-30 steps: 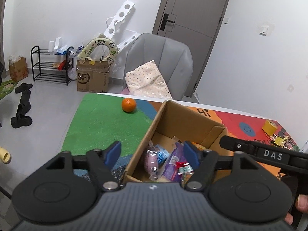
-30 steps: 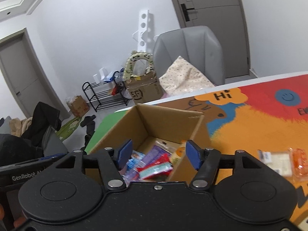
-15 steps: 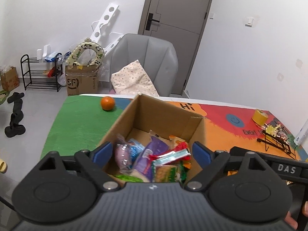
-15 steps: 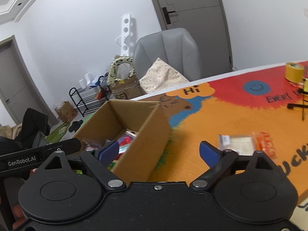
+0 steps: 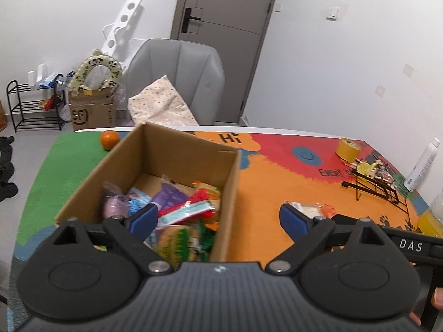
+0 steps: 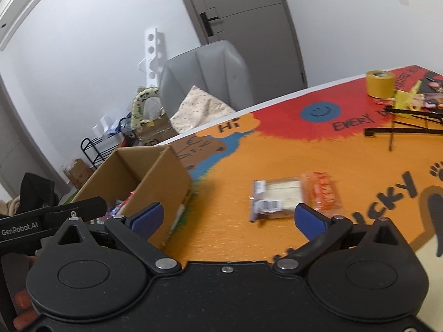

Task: Organize snacks
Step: 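Move both open grippers back to the bread and orange packets, then grasp the bread packet with the left gripper while the right grasps the orange candy packet, then carry the bread packet and orange candy packet over the cardboard box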

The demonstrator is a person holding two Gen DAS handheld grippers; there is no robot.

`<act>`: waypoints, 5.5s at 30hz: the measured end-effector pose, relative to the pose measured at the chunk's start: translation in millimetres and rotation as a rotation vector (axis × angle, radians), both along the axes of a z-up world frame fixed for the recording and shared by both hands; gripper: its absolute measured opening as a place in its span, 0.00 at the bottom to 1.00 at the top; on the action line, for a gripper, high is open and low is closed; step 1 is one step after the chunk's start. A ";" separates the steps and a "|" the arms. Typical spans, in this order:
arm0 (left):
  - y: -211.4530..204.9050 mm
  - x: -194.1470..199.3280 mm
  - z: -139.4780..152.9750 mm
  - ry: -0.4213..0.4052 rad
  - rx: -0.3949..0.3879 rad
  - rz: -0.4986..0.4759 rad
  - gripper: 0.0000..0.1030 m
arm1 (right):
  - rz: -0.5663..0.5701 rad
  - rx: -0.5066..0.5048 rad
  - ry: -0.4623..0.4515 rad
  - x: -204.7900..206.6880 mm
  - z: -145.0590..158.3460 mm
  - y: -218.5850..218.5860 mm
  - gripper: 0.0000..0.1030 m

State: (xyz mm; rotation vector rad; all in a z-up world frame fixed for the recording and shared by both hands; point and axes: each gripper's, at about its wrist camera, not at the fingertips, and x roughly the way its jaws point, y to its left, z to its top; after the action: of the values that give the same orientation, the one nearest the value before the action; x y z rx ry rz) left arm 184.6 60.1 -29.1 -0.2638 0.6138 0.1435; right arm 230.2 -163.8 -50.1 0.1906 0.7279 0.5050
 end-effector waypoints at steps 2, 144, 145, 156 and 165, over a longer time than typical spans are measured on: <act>-6.2 2.2 -0.4 0.001 -0.002 -0.011 0.91 | -0.012 0.001 0.002 0.8 -1.5 -8.2 1.00; -50.5 84.9 -1.8 0.076 0.051 -0.118 0.51 | -0.031 -0.109 -0.079 36.9 4.9 8.8 0.18; -47.4 82.9 0.3 0.071 0.052 -0.113 0.51 | -0.024 -0.106 -0.087 35.7 6.7 11.5 0.18; -3.9 65.8 17.8 0.054 0.075 -0.054 0.51 | 0.036 -0.099 -0.117 31.6 19.9 45.7 0.18; 40.9 60.9 16.1 0.073 0.081 0.006 0.51 | 0.102 -0.114 -0.132 30.9 25.9 85.3 0.18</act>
State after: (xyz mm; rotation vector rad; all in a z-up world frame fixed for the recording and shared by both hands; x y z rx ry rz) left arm 245.5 101.0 -13.0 -0.1830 0.6777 0.1841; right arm 261.1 -78.5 -24.2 0.0131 0.6375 0.5658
